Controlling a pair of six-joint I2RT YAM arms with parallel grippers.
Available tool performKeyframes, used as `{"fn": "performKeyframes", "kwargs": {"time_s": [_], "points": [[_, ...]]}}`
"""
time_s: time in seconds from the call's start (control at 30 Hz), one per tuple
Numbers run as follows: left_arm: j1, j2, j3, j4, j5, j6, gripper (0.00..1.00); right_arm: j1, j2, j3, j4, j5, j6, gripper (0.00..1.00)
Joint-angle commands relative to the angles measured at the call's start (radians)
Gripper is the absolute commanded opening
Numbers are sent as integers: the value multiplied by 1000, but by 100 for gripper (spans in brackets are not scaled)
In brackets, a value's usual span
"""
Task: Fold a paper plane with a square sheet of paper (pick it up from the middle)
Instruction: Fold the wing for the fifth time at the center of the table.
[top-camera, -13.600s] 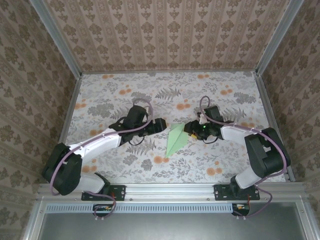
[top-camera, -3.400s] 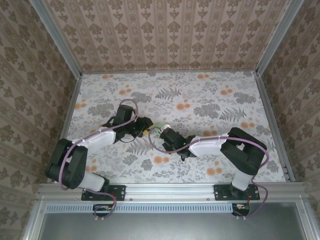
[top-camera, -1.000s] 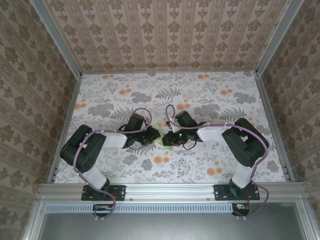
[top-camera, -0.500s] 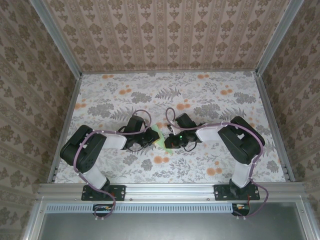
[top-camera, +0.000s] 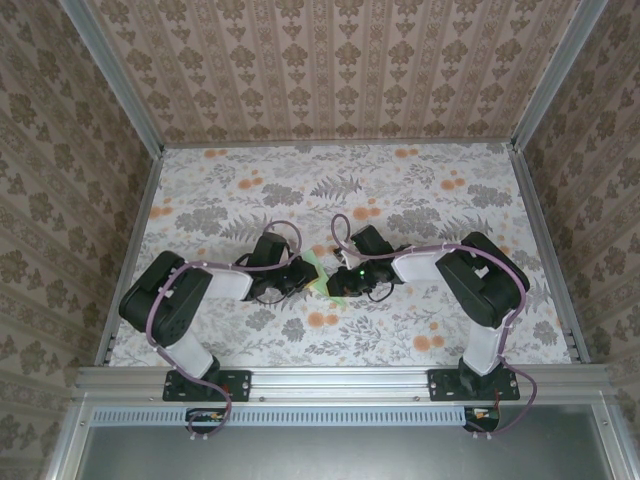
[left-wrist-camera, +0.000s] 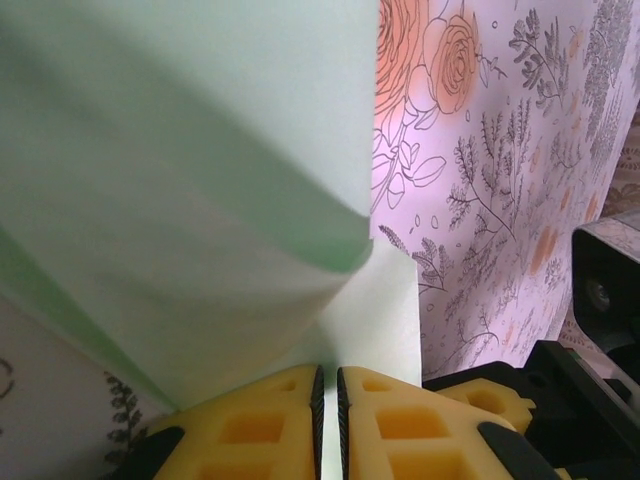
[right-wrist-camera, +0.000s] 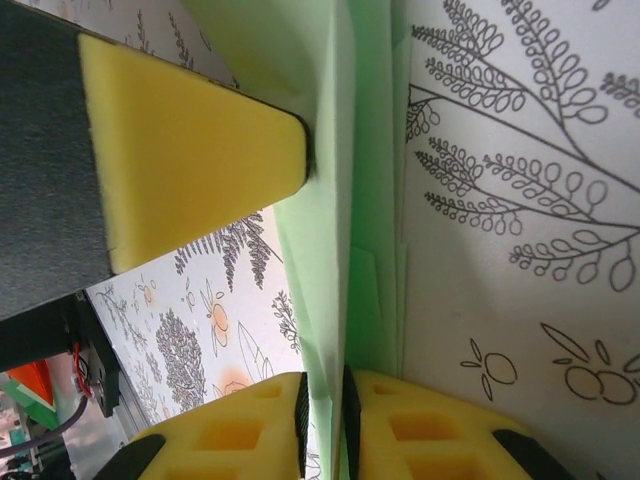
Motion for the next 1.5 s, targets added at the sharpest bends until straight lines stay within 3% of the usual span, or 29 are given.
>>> {"fn": "performKeyframes", "kwargs": {"time_s": [0.0,0.2,0.53,0.97,1.47], "points": [[4,-50,-19,10,3,-6,16,-1,-31,8,-77,-5,-25,21],[4,-82,-21,-23,2,12,16,-1,-56,15,-105,7,-32,27],[4,-76,-16,-17,11,10,17,1,-101,13,-171,24,-73,28],[2,-78,-30,-10,8,1,16,24,-49,25,-171,11,-103,9],[1,-97,-47,6,11,-7,16,30,-11,42,-180,10,-123,8]]}}
